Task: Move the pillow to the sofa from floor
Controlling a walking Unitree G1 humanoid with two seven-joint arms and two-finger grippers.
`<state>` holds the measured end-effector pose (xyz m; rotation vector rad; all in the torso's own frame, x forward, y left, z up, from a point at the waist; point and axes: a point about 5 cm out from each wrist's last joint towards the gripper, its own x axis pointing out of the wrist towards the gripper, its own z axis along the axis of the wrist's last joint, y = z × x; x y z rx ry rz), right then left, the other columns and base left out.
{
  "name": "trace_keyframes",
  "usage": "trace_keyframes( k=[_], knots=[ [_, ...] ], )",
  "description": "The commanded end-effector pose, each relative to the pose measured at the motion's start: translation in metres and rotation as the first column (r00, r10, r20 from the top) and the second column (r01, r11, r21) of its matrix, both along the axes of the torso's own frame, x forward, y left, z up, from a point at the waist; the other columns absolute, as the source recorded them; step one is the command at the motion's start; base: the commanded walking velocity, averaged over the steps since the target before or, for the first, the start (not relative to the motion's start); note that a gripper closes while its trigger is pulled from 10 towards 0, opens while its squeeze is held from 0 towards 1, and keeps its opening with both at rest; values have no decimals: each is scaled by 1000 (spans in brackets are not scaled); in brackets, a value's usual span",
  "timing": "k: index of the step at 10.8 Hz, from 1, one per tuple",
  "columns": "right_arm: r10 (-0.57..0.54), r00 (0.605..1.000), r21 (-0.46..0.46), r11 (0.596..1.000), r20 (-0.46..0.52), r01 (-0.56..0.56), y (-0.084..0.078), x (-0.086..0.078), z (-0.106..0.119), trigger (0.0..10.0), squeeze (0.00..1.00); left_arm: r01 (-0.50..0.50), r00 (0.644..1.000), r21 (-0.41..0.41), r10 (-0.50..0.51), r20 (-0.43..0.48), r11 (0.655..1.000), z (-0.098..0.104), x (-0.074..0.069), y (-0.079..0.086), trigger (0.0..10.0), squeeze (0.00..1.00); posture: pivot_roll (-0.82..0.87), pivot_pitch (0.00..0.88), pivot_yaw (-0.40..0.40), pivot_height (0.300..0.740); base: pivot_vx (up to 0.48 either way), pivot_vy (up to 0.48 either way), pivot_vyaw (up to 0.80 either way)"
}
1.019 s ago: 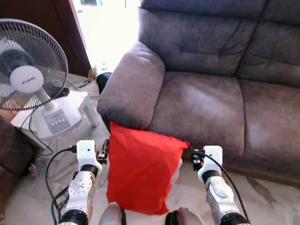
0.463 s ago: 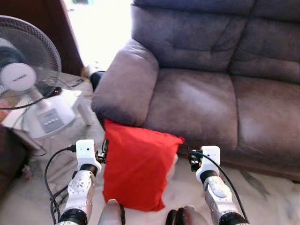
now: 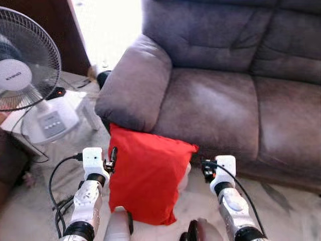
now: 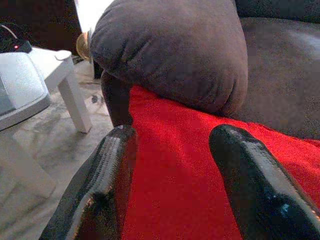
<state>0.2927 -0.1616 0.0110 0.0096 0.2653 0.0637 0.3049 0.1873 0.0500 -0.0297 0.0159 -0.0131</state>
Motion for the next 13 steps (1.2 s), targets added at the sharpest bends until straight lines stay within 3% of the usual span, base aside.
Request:
trace_keyframes(
  k=[1, 8, 12, 13],
  knots=[
    [-5, 999, 7, 1000, -33, 5, 0, -5, -6, 10000, 0, -7, 999, 0, 7, -36, 1000, -6, -3, 3, 10000, 0, 124, 196, 8, 649, 0, 0, 0],
    [3, 1000, 12, 1000, -19, -3, 4, -3, -4, 10000, 0, 5, 1000, 3, -5, 4, 1000, 4, 3, 3, 10000, 0, 123, 131, 20, 649, 0, 0, 0],
    [-11, 998, 32, 999, 59, 9, 1, 4, 8, 10000, 0, 11, 999, 10, -11, 32, 1000, 8, 4, 3, 10000, 0, 125, 36, 30, 649, 0, 0, 0],
    [-35, 995, 44, 999, 90, 31, -3, 10, 16, 10000, 0, 13, 1000, 22, -13, 29, 1000, 10, 6, 3, 10000, 0, 150, 70, 35, 649, 0, 0, 0]
  ],
)
